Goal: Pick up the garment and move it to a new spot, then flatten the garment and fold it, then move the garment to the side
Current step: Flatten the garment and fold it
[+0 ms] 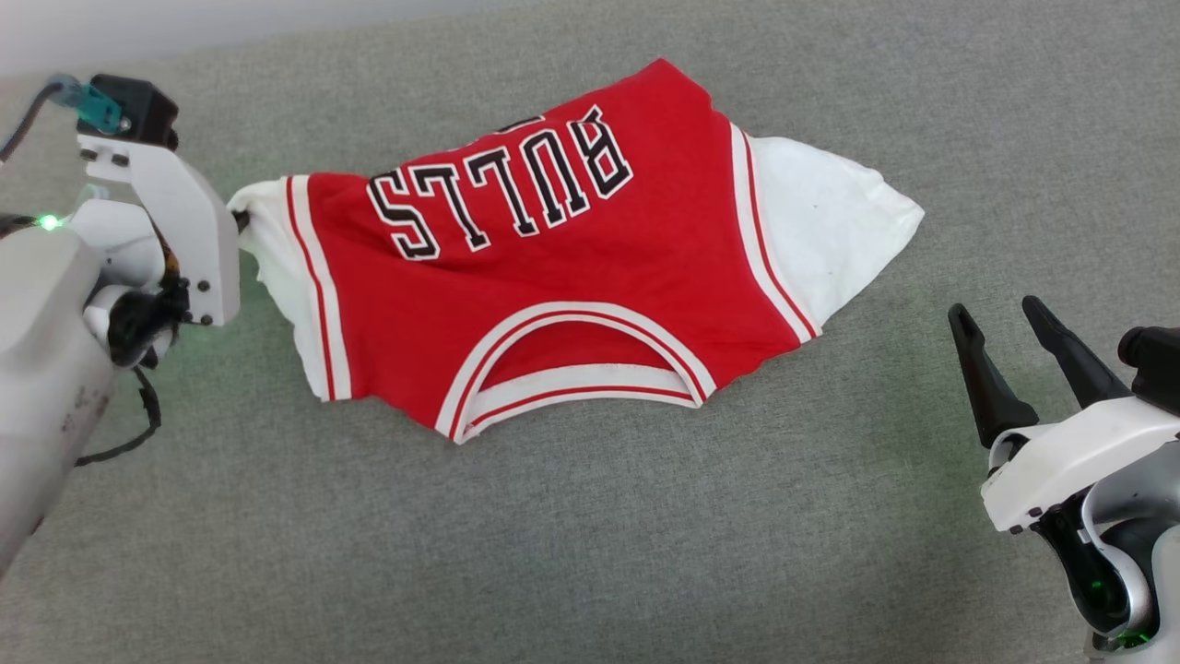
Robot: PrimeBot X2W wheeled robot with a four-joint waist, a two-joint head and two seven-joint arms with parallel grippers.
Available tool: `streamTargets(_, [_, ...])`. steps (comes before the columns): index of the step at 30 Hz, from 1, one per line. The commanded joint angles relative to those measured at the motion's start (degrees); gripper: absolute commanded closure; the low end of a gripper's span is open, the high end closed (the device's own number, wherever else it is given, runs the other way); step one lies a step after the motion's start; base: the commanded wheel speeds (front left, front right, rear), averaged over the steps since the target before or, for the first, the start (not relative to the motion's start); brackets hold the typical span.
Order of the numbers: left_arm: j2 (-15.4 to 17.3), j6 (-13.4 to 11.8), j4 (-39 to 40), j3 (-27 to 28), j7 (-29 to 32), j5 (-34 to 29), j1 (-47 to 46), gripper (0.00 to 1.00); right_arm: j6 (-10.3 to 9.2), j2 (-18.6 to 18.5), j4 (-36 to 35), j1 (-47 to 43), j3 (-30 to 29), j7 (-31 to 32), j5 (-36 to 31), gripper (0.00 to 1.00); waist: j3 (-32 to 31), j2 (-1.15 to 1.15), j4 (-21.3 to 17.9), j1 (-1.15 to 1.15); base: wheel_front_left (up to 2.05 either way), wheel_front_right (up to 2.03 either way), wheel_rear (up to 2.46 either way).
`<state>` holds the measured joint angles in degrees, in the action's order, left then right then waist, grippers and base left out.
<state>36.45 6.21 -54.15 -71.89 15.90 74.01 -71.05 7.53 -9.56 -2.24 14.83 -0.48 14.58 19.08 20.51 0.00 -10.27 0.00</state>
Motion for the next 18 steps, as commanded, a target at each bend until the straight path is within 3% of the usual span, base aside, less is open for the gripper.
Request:
streamTargets(1, [0.1,0.4,-0.6,0.1,-0.6,-0.2,0.4,0.0,-0.09,0.2,0.1,-0.6,-0.1,-0.3,-0.3,0.0,-0.1,0.0,0.0,0.0,0.0,0.0,0.0])
streamTargets(9, [-0.7,1.3,-2.0,1.5,-7.4,1.0,2.1,0.0,-0.09,-0.8,1.0,-1.4,-0.1,0.9,-0.5,0.0,-2.8,0.0,2.1,0.0,0.0,0.0,0.0])
streamTargets(18, [-1.1,1.3,3.8,4.0,-27.3,1.5,12.0,0.0,-0.09,-3.9,1.3,-2.9,0.2,4.3,-0.4,0.0,-6.9,0.0,7.4,0.0,0.0,0.0,0.0])
